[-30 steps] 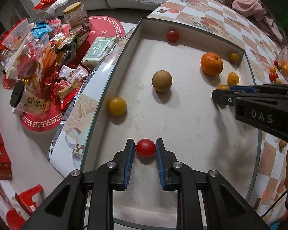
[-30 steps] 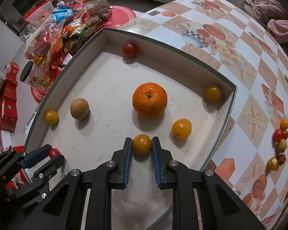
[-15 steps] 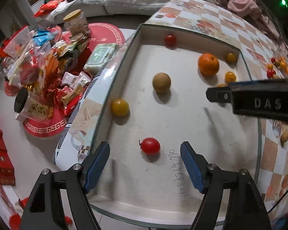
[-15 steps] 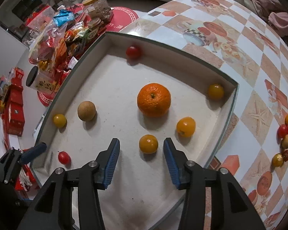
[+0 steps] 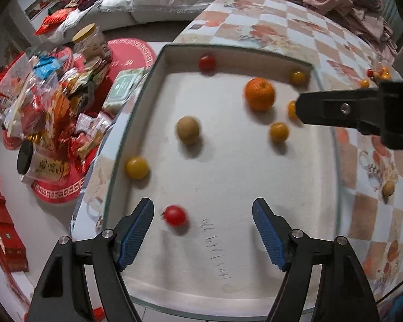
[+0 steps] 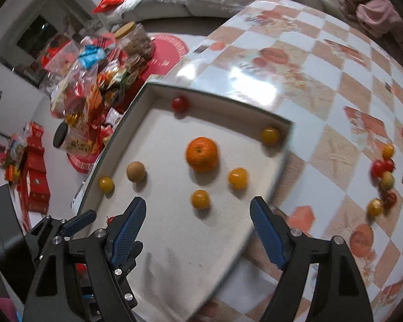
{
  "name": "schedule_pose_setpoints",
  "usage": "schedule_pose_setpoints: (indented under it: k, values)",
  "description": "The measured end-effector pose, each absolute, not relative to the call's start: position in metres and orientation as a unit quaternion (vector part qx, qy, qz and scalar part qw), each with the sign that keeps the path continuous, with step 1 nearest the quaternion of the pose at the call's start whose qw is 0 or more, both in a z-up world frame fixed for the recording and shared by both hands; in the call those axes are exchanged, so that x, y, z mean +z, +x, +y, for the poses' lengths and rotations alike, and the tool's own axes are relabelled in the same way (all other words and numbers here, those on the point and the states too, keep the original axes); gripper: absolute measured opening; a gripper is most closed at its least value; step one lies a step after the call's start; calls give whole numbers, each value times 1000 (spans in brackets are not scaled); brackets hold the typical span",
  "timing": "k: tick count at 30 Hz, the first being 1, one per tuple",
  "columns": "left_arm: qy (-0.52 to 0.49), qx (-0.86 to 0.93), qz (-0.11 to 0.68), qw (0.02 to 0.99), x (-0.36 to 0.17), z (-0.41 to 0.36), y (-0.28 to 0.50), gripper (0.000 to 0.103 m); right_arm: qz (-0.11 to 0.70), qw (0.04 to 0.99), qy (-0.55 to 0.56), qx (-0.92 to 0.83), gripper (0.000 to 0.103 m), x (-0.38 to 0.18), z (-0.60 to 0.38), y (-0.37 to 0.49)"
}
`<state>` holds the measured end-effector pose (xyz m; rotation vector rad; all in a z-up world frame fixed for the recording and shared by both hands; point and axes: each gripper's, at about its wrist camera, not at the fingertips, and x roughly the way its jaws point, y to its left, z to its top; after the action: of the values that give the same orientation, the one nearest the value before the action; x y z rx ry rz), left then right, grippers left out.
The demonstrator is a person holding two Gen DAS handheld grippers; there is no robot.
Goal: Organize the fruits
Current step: 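Withdraw both tools from the tray back over the fruits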
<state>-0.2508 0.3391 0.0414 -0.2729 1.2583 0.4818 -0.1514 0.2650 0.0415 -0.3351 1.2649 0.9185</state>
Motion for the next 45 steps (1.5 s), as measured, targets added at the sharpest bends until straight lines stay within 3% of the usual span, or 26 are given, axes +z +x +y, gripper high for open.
schedule_pose_setpoints:
  k: [16,29,33,45]
  values:
    - [-72,119,566,812,72,253,-161,76,587,763,-83,256,82,42,95,-97]
    - [-45,58,578,813,41,207,-84,76,596,766,-90,223,82,14,45,-121]
    - [-50,44,576,814,32,201,-64,76,596,765,-90,228,67,10,49,-125]
    - [-49,10,575,816,16,183,-28,76,600,764,-73,225,57,-8,60,-133]
